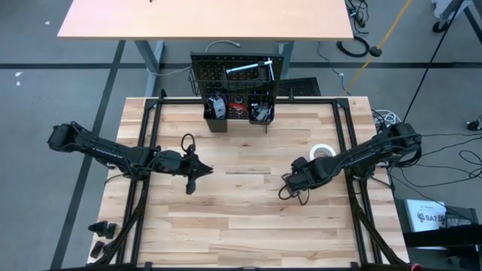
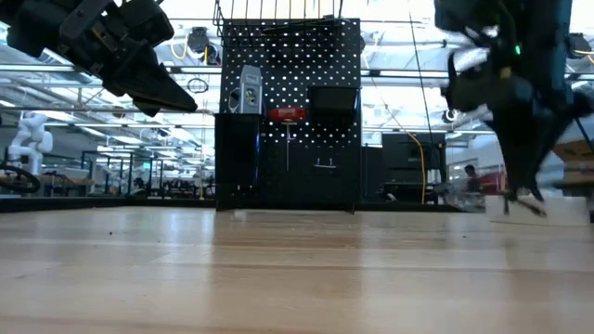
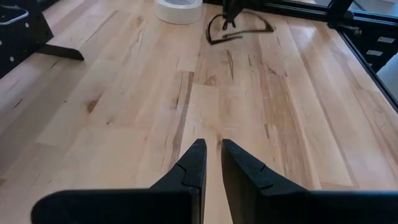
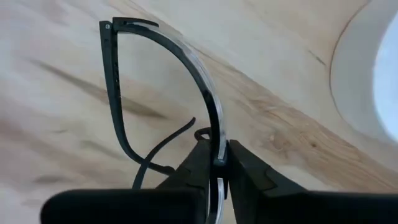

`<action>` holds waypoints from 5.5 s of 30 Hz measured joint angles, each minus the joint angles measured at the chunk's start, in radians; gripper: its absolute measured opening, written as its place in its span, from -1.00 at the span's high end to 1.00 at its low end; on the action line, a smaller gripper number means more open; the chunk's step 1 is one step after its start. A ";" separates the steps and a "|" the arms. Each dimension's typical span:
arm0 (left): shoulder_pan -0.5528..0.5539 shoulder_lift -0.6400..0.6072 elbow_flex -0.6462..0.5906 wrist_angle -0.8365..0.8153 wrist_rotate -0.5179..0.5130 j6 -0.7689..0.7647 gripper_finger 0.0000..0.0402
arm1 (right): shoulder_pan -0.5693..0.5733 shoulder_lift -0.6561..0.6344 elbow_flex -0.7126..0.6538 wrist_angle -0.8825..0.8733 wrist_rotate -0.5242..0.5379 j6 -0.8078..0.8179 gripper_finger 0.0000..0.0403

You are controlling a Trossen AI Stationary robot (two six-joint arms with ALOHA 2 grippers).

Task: Hang tools onto peg board
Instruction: Put the safety glasses into the wire basket on the peg board

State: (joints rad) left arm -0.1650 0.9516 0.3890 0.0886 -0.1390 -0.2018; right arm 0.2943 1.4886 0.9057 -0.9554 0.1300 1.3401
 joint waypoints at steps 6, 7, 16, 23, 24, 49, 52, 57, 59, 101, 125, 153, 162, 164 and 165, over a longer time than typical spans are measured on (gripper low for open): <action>-0.001 -0.016 0.000 0.066 0.023 0.005 0.79 | 0.000 -0.026 0.177 -0.078 0.095 -0.097 0.84; -0.002 -0.023 0.000 0.091 0.049 0.006 0.79 | 0.000 -0.026 0.211 -0.076 0.122 -0.124 0.83; -0.169 -0.007 0.007 0.463 0.231 0.555 0.79 | -0.038 -0.027 0.373 0.135 0.261 -0.390 0.86; -0.273 0.093 0.167 0.345 -0.167 0.771 0.70 | -0.073 -0.027 0.374 0.180 0.257 -0.458 0.85; -0.275 0.114 0.201 0.290 -0.186 0.787 0.66 | -0.076 -0.027 0.374 0.182 0.258 -0.465 0.85; -0.158 0.594 0.510 0.221 -0.445 1.625 0.33 | -0.113 0.033 0.374 0.246 0.185 -0.560 0.85; -0.145 0.598 0.511 0.213 -0.442 1.630 0.33 | -0.116 0.034 0.374 0.276 0.180 -0.582 0.85; -0.129 0.602 0.509 0.214 -0.443 1.625 0.33 | -0.117 0.034 0.374 0.295 0.172 -0.604 0.85; -0.130 0.602 0.510 0.220 -0.443 1.623 0.33 | -0.117 0.035 0.374 0.294 0.159 -0.604 0.85; -0.151 0.563 0.509 0.276 -0.743 1.655 1.00 | -0.058 -0.162 0.374 0.231 0.287 -0.702 0.14; 0.129 0.125 0.805 0.184 -0.549 1.831 1.00 | 0.068 -0.246 0.212 0.023 0.629 -0.417 0.16; 0.496 0.209 1.050 -0.488 -0.415 1.411 1.00 | 0.032 -0.248 0.212 0.080 0.628 -0.509 0.16; 0.513 0.226 1.050 -0.532 -0.410 1.411 0.99 | 0.033 -0.248 0.212 0.113 0.623 -0.514 0.16; 0.513 0.227 1.050 -0.540 -0.415 1.411 0.95 | 0.033 -0.248 0.212 0.113 0.624 -0.514 0.16; 0.513 0.226 1.050 -0.544 -0.416 1.411 0.93 | 0.033 -0.248 0.212 0.113 0.624 -0.514 0.16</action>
State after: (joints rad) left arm 0.3483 1.1779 1.4387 -0.4556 -0.5553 1.2091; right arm 0.3271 1.2404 1.1175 -0.8421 0.7536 0.8257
